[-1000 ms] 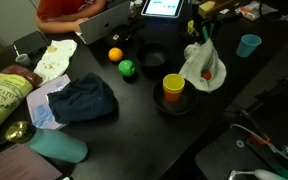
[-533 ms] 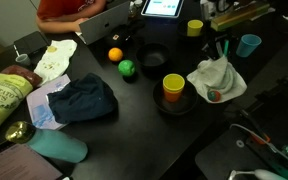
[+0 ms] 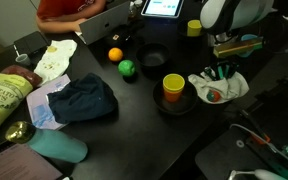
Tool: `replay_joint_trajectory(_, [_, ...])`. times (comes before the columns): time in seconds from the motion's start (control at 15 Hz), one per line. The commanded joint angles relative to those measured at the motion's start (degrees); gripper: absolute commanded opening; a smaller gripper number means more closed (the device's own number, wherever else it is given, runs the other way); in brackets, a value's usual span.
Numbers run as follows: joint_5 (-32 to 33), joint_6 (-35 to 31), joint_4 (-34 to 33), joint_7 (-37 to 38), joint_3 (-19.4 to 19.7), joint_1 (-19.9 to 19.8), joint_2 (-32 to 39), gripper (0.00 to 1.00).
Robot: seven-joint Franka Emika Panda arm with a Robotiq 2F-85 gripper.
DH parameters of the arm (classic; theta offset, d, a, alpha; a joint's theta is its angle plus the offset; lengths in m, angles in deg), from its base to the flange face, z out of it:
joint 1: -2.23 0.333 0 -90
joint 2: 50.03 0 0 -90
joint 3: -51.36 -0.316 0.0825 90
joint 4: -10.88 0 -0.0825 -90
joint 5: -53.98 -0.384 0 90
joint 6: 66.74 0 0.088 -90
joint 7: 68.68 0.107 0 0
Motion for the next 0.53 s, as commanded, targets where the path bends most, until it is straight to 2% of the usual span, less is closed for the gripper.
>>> replay_joint_trajectory(0.0, [-3.14, -1.07, -1.37, -2.73, -1.83, -1.55, 0.45, 0.07])
replay_joint_trajectory(0.2, [-2.06, 2.09, -1.93, -2.50, -1.53, -0.95, -2.81, 0.07])
replay_joint_trajectory(0.47, [0.41, 2.06, -1.59, -1.00, -0.74, 1.10, -7.29, 0.07])
